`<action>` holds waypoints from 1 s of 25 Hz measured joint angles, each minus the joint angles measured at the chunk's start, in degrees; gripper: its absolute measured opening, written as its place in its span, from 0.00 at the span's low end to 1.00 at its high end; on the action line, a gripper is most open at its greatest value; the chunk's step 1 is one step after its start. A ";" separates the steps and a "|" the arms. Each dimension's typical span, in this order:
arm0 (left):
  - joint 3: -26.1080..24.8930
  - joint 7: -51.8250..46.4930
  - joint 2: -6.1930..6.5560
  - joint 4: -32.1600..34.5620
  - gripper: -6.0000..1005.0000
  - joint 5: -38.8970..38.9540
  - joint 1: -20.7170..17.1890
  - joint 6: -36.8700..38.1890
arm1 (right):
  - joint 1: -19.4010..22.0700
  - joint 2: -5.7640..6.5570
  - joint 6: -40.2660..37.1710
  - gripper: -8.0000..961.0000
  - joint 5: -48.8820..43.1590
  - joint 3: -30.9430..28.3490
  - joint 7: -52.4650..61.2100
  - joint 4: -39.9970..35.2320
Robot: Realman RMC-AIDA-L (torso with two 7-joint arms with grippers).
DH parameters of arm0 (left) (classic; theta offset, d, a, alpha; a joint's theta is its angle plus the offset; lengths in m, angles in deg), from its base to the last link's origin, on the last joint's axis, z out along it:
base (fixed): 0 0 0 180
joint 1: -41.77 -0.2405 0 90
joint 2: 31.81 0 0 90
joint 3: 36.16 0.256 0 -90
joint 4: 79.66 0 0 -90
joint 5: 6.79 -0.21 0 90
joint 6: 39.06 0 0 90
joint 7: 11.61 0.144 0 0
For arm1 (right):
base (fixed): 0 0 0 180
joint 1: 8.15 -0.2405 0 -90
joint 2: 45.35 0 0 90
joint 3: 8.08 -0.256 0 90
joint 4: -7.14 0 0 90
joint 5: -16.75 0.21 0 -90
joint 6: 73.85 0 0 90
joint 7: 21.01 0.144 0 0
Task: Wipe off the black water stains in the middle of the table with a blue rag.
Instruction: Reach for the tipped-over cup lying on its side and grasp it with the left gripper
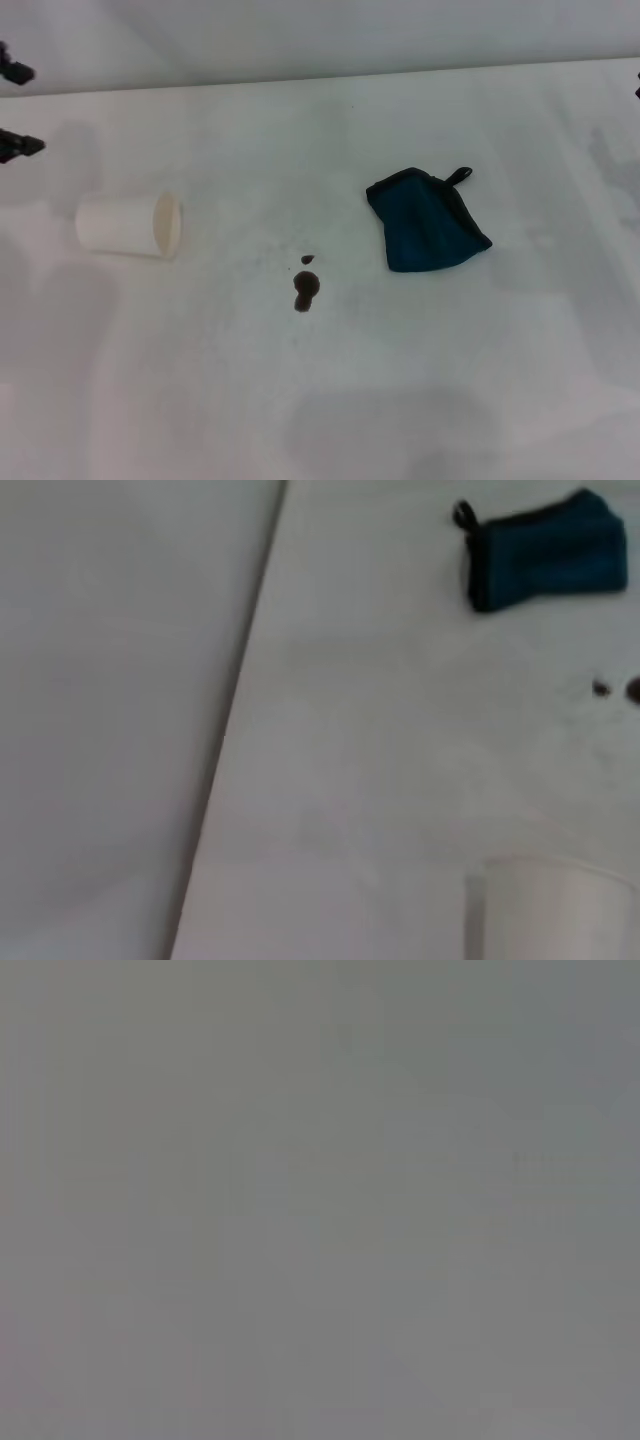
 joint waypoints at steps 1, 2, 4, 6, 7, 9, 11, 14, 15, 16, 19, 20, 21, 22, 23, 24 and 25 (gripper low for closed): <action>-0.02 0.81 -0.85 -0.15 0.85 -0.39 0.34 -0.99 | -0.01 -0.04 -0.02 0.85 0.00 0.00 0.22 0.12; -0.03 1.22 -1.72 -0.20 0.85 -1.01 0.62 -2.45 | -0.01 -0.04 -0.02 0.85 0.00 0.00 0.22 0.12; -0.08 1.57 -3.34 -0.01 0.85 -2.67 1.19 -5.00 | -0.09 -0.14 0.05 0.85 0.00 0.00 1.23 0.45; -0.09 2.02 -4.64 0.96 0.85 -5.76 2.06 -5.66 | -0.18 -0.17 0.02 0.85 -0.01 0.00 2.39 0.62; -0.09 2.15 -5.09 1.24 0.85 -6.90 2.40 -5.67 | -0.19 -0.18 -0.02 0.85 -0.01 0.00 2.73 0.67; -0.08 2.28 -6.39 1.60 0.85 -9.34 3.19 -5.83 | -0.30 -0.17 0.01 0.85 -0.01 0.00 3.02 0.79; -0.09 2.31 -7.71 1.67 0.85 -10.10 3.66 -6.64 | -0.49 -0.17 0.14 0.85 -0.02 0.00 3.43 0.87; -0.09 2.34 -9.51 1.88 0.85 -10.37 3.70 -9.01 | -0.99 -0.17 0.27 0.85 -0.02 0.00 4.31 1.08; -0.08 2.34 -10.05 1.89 0.85 -10.63 3.70 -10.07 | -1.10 -0.17 0.27 0.85 -0.02 0.00 4.42 1.16; -0.09 2.34 -10.62 1.91 0.85 -10.90 3.70 -11.05 | -1.17 -0.17 0.28 0.85 -0.02 0.00 4.43 1.18; -0.08 2.30 -11.46 2.67 0.85 -11.41 3.39 -11.91 | -1.24 -0.18 0.27 0.85 -0.02 0.00 4.45 1.31; -0.08 2.22 -11.55 3.10 0.85 -11.47 3.19 -11.99 | -1.24 -0.18 0.27 0.85 -0.02 0.00 4.45 1.36; -0.08 2.17 -11.67 3.29 0.85 -11.45 3.00 -12.12 | -1.24 -0.17 0.27 0.84 -0.02 0.00 4.46 1.37; -0.08 2.15 -11.77 3.43 0.85 -11.39 2.83 -12.23 | -1.23 -0.18 0.27 0.84 -0.02 0.00 4.46 1.39; -0.10 2.12 -11.85 3.58 0.85 -11.29 2.66 -12.32 | -1.20 -0.17 0.28 0.84 -0.02 0.00 4.46 1.40; -0.12 2.07 -11.91 3.85 0.85 -11.17 2.48 -12.40 | -1.19 -0.18 0.28 0.84 -0.02 0.00 4.48 1.40; -0.13 2.05 -11.92 3.96 0.85 -11.14 2.41 -12.42 | -1.19 -0.17 0.28 0.84 -0.02 0.00 4.52 1.40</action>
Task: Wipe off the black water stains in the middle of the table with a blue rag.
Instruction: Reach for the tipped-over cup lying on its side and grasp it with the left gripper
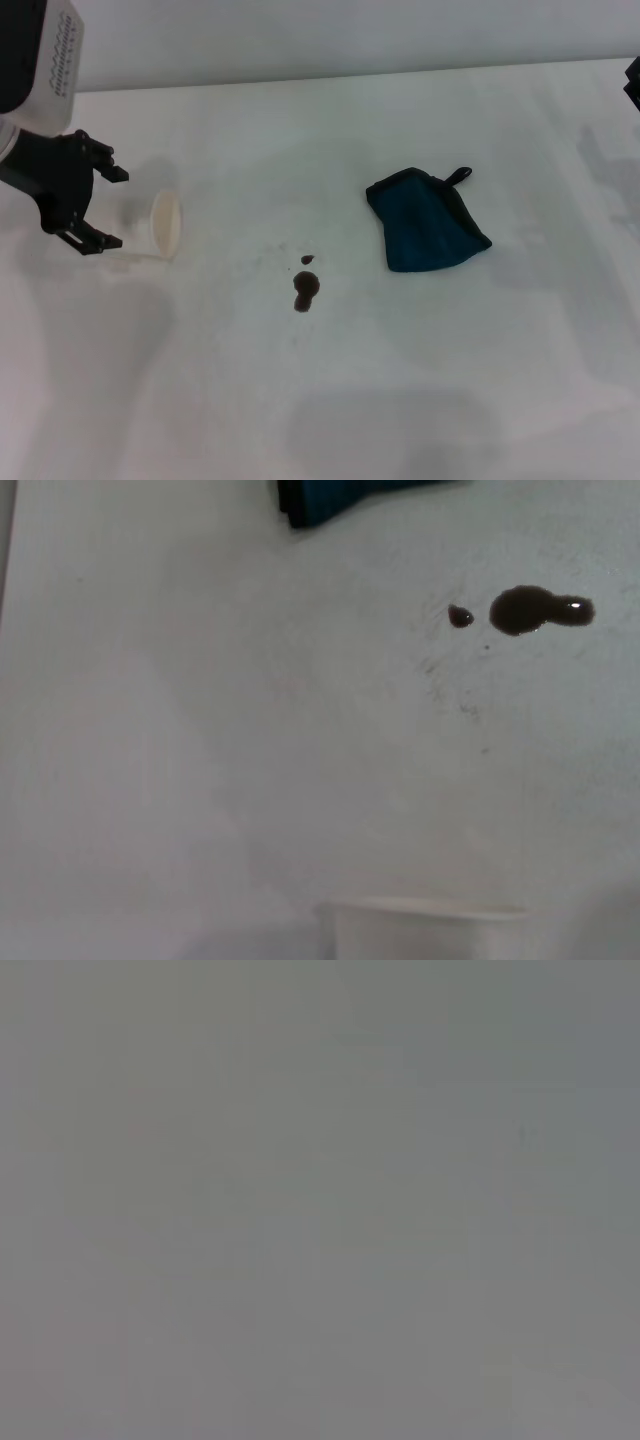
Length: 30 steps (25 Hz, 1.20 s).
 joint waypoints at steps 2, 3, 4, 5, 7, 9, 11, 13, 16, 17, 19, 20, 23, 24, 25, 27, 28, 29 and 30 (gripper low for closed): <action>-0.02 -0.07 -0.09 0.26 0.85 0.07 -0.44 -0.36 | 0.01 0.03 0.01 0.84 0.00 0.00 0.41 0.00; -0.02 -0.13 -0.16 0.40 0.85 0.11 -0.74 -0.93 | 0.02 0.08 0.01 0.84 0.00 0.00 0.72 0.00; -0.03 -0.17 -0.19 0.60 0.85 0.15 -0.94 -1.46 | 0.02 0.14 0.02 0.84 0.00 0.00 1.04 0.00; -0.04 -0.25 -0.22 0.92 0.85 0.21 -1.19 -2.10 | 0.04 0.18 0.02 0.84 0.00 0.00 1.33 -0.03; -0.09 -0.60 -0.26 2.14 0.85 0.60 -1.90 -3.85 | 0.17 0.20 0.02 0.84 0.00 0.00 1.52 -0.28; -0.11 -0.85 -0.27 3.38 0.84 1.31 -2.72 -5.56 | 0.29 0.16 0.02 0.84 0.00 0.00 1.53 -0.42; -0.13 -0.87 -0.26 4.29 0.84 2.19 -3.35 -6.82 | 0.27 0.16 0.02 0.84 0.00 0.00 1.53 -0.41; -0.13 -0.87 -0.23 5.27 0.83 2.98 -3.87 -7.73 | 0.19 0.16 0.02 0.84 0.00 0.00 1.53 -0.41; -0.13 -0.67 -0.26 6.54 0.83 4.31 -5.16 -10.52 | 0.05 0.17 0.04 0.84 -0.06 0.00 1.58 -0.45; -0.13 -0.60 -0.28 6.94 0.83 4.54 -5.50 -11.14 | 0.05 0.17 0.05 0.84 -0.07 0.00 1.59 -0.45; -0.13 -0.59 -0.28 7.27 0.82 4.68 -5.75 -11.52 | 0.06 0.18 0.06 0.84 -0.07 0.00 1.59 -0.41; -0.13 -0.59 -0.28 7.79 0.82 4.89 -6.13 -12.10 | 0.05 0.18 0.06 0.84 -0.07 0.00 1.59 -0.30; -0.13 -0.53 -0.28 8.29 0.81 5.35 -6.86 -13.09 | 0.06 0.18 0.08 0.84 -0.04 0.00 1.61 -0.06; -0.13 -0.48 -0.28 8.33 0.81 5.49 -7.12 -13.38 | 0.06 0.17 0.08 0.83 -0.04 0.00 1.62 -0.05; -0.13 -0.47 -0.28 8.41 0.81 5.58 -7.32 -13.53 | 0.06 0.15 0.09 0.83 -0.05 0.00 1.62 -0.04; -0.12 -0.46 -0.27 8.74 0.81 5.80 -7.69 -13.81 | 0.06 0.11 0.10 0.83 -0.17 0.02 1.62 -0.03; -0.13 -0.46 -0.27 8.90 0.80 5.92 -7.86 -13.88 | 0.06 0.08 0.10 0.83 -0.24 0.06 1.62 -0.02; -0.12 -0.46 -0.27 9.04 0.80 6.00 -8.07 -13.94 | 0.06 0.06 0.11 0.83 -0.28 0.12 1.62 -0.01; -0.12 -0.47 -0.27 9.09 0.80 6.02 -8.24 -13.98 | 0.06 0.03 0.11 0.83 -0.30 0.18 1.62 -0.01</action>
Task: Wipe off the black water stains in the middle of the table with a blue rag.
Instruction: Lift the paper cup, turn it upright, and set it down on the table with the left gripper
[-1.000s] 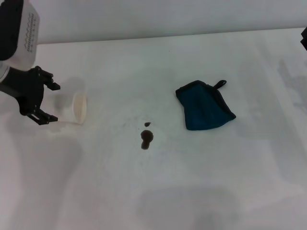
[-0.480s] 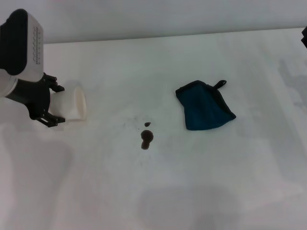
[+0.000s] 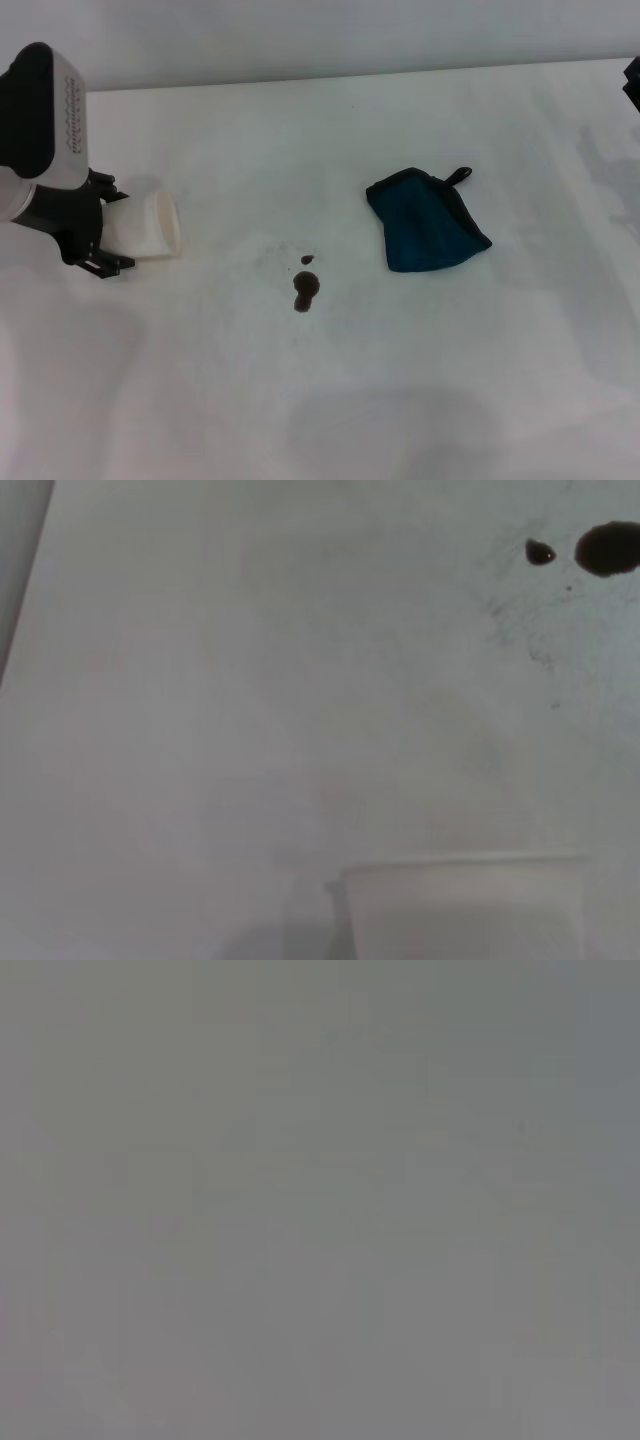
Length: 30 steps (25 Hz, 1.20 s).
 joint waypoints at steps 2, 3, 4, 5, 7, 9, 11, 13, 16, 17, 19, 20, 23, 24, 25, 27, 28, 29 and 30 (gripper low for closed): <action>0.00 0.00 0.00 0.02 0.79 0.34 -0.35 -0.11 | 0.00 -0.04 0.00 0.83 -0.03 0.00 0.00 0.05; 0.00 0.01 0.00 0.02 0.79 0.84 -0.50 -0.16 | 0.01 -0.04 0.00 0.83 -0.03 -0.04 0.00 0.09; 0.00 0.03 0.00 0.03 0.79 1.52 -0.69 -0.21 | 0.05 -0.04 0.01 0.83 -0.02 -0.10 0.05 0.13; 0.00 0.04 0.00 0.03 0.79 2.41 -0.89 -0.24 | 0.10 -0.04 0.03 0.83 -0.03 -0.15 0.23 0.16; 0.00 0.05 -0.09 -0.16 0.78 5.03 -1.38 -0.30 | 0.25 -0.02 0.06 0.83 -0.14 -0.11 0.99 0.18; 0.00 0.00 -0.14 -0.47 0.77 7.88 -1.65 -0.09 | 0.39 0.02 0.10 0.83 -0.17 -0.05 1.40 0.18; 0.00 -0.12 -0.17 -0.91 0.75 11.66 -1.74 0.46 | 0.51 0.04 0.28 0.83 -0.17 -0.04 1.49 0.18; -0.01 -0.07 -0.17 -1.87 0.75 17.94 -2.00 0.71 | 0.55 0.09 0.32 0.83 -0.17 -0.08 1.49 0.18; -0.01 0.55 -0.22 -2.28 0.75 30.68 -3.51 0.83 | 0.54 0.16 0.27 0.83 -0.15 -0.09 1.49 0.18; -0.01 1.16 -0.27 -1.89 0.75 34.47 -4.16 0.95 | 0.59 0.18 0.32 0.83 -0.14 -0.09 1.49 0.16; -0.01 4.88 -0.46 0.33 0.75 42.85 -6.57 1.12 | 0.78 0.21 0.49 0.83 -0.11 -0.09 1.50 0.09; -0.06 7.74 -0.54 2.43 0.75 47.13 -8.37 1.11 | 0.78 0.21 0.49 0.83 -0.11 -0.09 1.50 0.09; -0.06 16.58 -0.60 10.04 0.75 58.67 -14.13 1.13 | 1.00 0.10 0.64 0.82 -0.12 -0.01 1.50 0.13; -0.06 16.58 -0.60 10.04 0.75 58.67 -14.13 1.13 | 1.12 0.03 0.84 0.82 -0.09 -0.04 1.49 0.16; -0.09 23.76 -0.61 16.23 0.75 66.51 -18.16 1.16 | 1.21 0.01 1.07 0.82 -0.03 -0.10 1.49 0.16; -0.08 35.63 -0.70 25.14 0.75 80.55 -24.28 1.19 | 1.36 0.03 1.46 0.82 0.18 -0.16 1.49 0.13; -0.06 36.81 -0.72 25.79 0.75 81.60 -24.75 1.18 | 1.39 0.14 1.52 0.82 0.23 -0.17 1.50 -0.03; -0.11 40.91 -0.80 29.06 0.75 86.43 -26.94 1.20 | 1.40 0.25 1.57 0.82 0.26 -0.17 1.49 -0.21; -0.09 43.10 -0.87 30.71 0.75 88.91 -28.04 1.20 | 1.40 0.38 1.59 0.82 0.28 -0.18 1.49 -0.53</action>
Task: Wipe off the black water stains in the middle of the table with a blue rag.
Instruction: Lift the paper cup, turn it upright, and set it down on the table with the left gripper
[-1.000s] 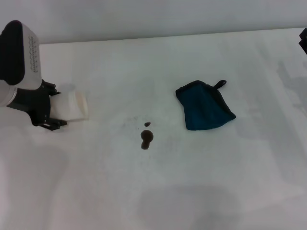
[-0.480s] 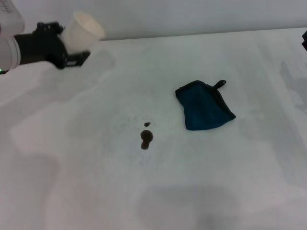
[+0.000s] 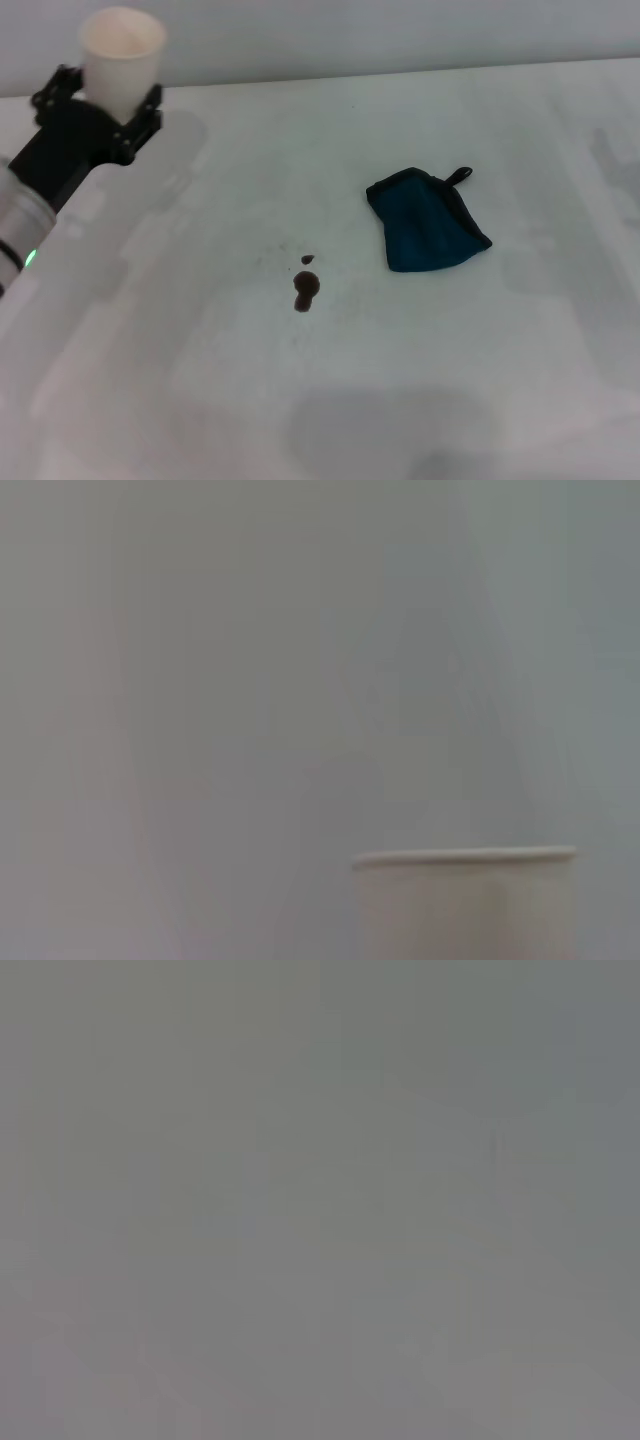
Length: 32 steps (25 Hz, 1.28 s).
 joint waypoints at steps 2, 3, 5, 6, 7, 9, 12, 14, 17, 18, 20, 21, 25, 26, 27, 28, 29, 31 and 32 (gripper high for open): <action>-0.06 3.23 -0.17 3.39 0.75 4.96 -2.21 -0.13 | -0.07 0.15 -0.03 0.82 0.01 0.00 0.00 -0.74; -0.06 3.68 -0.27 4.31 0.75 6.48 -3.01 -0.42 | -0.15 0.16 -0.18 0.82 0.02 0.00 0.00 -1.08; -0.08 3.88 -0.44 5.76 0.75 8.76 -4.07 -1.68 | -0.36 0.20 -0.43 0.82 0.03 0.00 0.00 -1.68; -0.09 3.81 -0.48 6.22 0.75 9.23 -4.31 -2.60 | -0.49 0.22 -0.52 0.82 0.02 0.00 0.00 -1.85; -0.09 3.70 -0.53 6.63 0.75 9.58 -4.48 -3.59 | -0.58 0.24 -0.59 0.82 0.03 0.00 0.00 -2.06; -0.09 3.56 -0.54 7.56 0.75 10.20 -4.76 -6.31 | -0.71 0.26 -0.70 0.82 0.03 0.00 0.00 -2.47; -0.09 3.48 -0.61 7.93 0.75 10.84 -5.31 -8.90 | -0.84 0.33 -0.73 0.82 0.03 0.00 0.00 -2.99; -0.09 3.27 -0.65 8.01 0.75 11.18 -5.71 -9.84 | -0.85 0.33 -0.74 0.82 0.03 0.00 0.00 -3.14; -0.09 2.58 -0.65 8.17 0.75 11.65 -6.28 -10.24 | -0.92 0.35 -0.76 0.82 0.03 0.00 0.00 -3.21; -0.09 2.46 -0.65 8.18 0.75 11.69 -6.42 -10.32 | -0.97 0.36 -0.77 0.82 0.02 0.00 0.00 -3.24; -0.09 2.37 -0.64 8.21 0.75 11.72 -6.66 -10.86 | -1.02 0.37 -0.79 0.81 0.02 0.00 0.00 -3.24; -0.09 2.37 -0.64 8.21 0.75 11.73 -6.71 -11.54 | -1.04 0.38 -0.80 0.81 0.03 0.00 0.00 -3.25; -0.09 2.35 -0.62 8.24 0.75 11.72 -6.75 -14.88 | -1.05 0.33 -0.81 0.81 0.00 0.00 0.00 -3.24; -0.09 2.34 -0.62 8.25 0.75 11.69 -6.78 -15.58 | -1.05 0.30 -0.81 0.81 -0.04 0.00 0.00 -3.22; -0.09 2.34 -0.62 8.25 0.75 11.64 -6.85 -16.05 | -1.05 0.26 -0.81 0.81 -0.08 0.05 0.00 -3.16; -0.09 2.34 -0.62 8.26 0.75 11.58 -6.93 -16.51 | -1.06 0.22 -0.81 0.81 -0.14 0.14 0.00 -3.13; -0.09 2.34 -0.60 8.26 0.75 11.53 -7.02 -16.75 | -1.05 0.19 -0.81 0.81 -0.21 0.26 0.00 -3.09; -0.09 2.35 -0.56 8.26 0.76 11.34 -7.24 -16.99 | -1.08 0.17 -0.81 0.81 -0.34 0.51 0.00 -3.02; -0.08 2.36 -0.53 8.26 0.76 11.28 -7.32 -17.01 | -1.10 0.14 -0.81 0.81 -0.39 0.55 0.00 -2.96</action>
